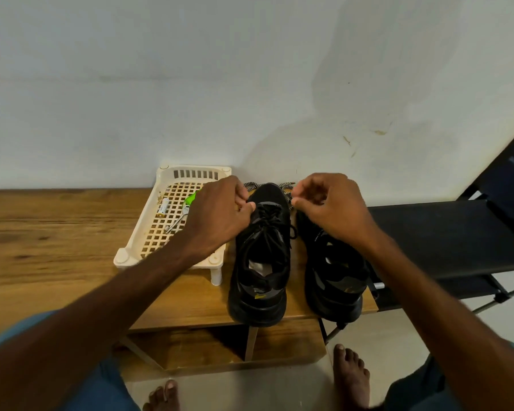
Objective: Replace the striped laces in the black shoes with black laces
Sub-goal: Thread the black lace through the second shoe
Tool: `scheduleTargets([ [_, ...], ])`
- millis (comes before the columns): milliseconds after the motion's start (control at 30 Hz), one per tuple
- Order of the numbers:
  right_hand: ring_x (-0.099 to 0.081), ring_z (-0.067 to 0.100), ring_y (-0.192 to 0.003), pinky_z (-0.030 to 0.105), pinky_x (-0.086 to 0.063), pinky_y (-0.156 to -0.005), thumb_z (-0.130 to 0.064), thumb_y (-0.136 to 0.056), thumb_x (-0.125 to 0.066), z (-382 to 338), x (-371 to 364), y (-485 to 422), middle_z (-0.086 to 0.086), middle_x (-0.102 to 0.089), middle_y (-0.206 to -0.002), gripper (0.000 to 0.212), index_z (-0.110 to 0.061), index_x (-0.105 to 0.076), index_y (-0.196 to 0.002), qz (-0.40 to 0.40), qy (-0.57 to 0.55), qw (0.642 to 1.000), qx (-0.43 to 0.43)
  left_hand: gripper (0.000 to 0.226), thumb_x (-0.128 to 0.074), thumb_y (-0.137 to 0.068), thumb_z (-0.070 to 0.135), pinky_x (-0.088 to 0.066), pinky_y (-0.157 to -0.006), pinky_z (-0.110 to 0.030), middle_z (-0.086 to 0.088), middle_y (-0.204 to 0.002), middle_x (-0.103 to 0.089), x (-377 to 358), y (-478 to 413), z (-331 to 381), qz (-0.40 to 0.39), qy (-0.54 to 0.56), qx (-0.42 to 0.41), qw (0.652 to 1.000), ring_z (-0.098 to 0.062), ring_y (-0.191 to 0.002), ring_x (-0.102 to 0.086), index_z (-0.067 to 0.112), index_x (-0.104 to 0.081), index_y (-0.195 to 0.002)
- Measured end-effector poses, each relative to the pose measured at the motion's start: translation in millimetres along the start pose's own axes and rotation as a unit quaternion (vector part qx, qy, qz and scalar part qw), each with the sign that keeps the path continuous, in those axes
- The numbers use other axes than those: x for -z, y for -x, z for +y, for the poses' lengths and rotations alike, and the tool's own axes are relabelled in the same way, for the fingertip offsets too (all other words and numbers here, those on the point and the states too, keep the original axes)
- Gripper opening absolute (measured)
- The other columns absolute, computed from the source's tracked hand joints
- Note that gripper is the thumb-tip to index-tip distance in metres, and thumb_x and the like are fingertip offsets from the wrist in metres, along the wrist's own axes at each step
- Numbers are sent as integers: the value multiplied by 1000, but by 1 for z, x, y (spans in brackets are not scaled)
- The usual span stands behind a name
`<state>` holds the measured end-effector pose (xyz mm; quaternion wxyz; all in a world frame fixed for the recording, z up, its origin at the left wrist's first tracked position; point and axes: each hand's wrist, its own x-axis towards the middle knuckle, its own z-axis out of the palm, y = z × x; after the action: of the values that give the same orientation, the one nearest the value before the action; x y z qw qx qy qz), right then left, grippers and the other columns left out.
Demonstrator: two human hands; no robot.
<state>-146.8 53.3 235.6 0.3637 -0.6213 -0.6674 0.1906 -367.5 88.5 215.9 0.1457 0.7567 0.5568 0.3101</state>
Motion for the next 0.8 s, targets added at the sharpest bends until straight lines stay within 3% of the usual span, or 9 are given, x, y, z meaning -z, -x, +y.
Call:
scheduleTargets([
  [100, -71, 1, -75, 21, -59, -75, -28, -85, -83, 0, -3, 9, -11, -76, -79, 6, -25, -78, -89, -113, 52, 992, 12, 39, -73, -82, 61, -48, -55, -22, 11, -56, -65, -5, 12, 12, -67, -8, 34, 997, -2, -52, -63, 26, -66, -65],
  [200, -70, 1, -85, 15, -56, -77, -30, -90, -79, 3, -9, 9, -7, -77, -94, 17, -19, -79, -104, -161, 96, 982, 11, 50, -71, -77, 71, -55, -55, -26, 8, -55, -65, -14, 24, 22, -107, -29, 37, 993, -3, -52, -63, 24, -65, -63],
  [300, -70, 1, -90, 16, -56, -82, -25, -92, -76, 4, -12, 7, -5, -76, -100, 25, -19, -76, -116, -160, 92, 983, 7, 39, -78, -77, 62, -58, -64, -30, 9, -66, -67, -16, 23, 23, -107, -33, 43, 993, -6, -62, -65, 26, -62, -73],
  [433, -67, 0, -84, 17, -52, -79, -17, -95, -72, 5, -13, 6, -9, -72, -91, 34, -24, -68, -129, -174, 86, 981, 3, 24, -86, -75, 40, -57, -69, -29, 11, -68, -69, -9, 13, 19, -157, -7, 69, 985, -7, -68, -68, 27, -67, -78],
  [600, -61, -4, -72, 9, -41, -67, -19, -98, -69, 3, -18, 2, -13, -67, -82, 26, -26, -73, -122, -167, 104, 980, 12, 14, -83, -73, 27, -61, -79, -38, 12, -70, -68, -2, 11, 22, -153, -17, 53, 987, -5, -70, -66, 27, -68, -74],
  [733, -66, 5, -95, 20, -54, -84, -20, -90, -79, 1, -14, -2, -4, -73, -106, 28, -24, -76, -118, -183, 115, 976, 20, 10, -79, -74, 26, -62, -73, -37, 10, -68, -67, -1, 19, 28, -123, -35, 27, 991, -7, -67, -66, 26, -69, -74],
  [800, -67, 6, -98, 25, -57, -90, -18, -89, -80, 1, -14, -2, -4, -73, -108, 29, -22, -75, -117, -185, 114, 976, 20, 8, -77, -76, 25, -62, -72, -36, 9, -69, -67, -2, 22, 30, -113, -47, 13, 992, -10, -67, -66, 24, -69, -77],
])
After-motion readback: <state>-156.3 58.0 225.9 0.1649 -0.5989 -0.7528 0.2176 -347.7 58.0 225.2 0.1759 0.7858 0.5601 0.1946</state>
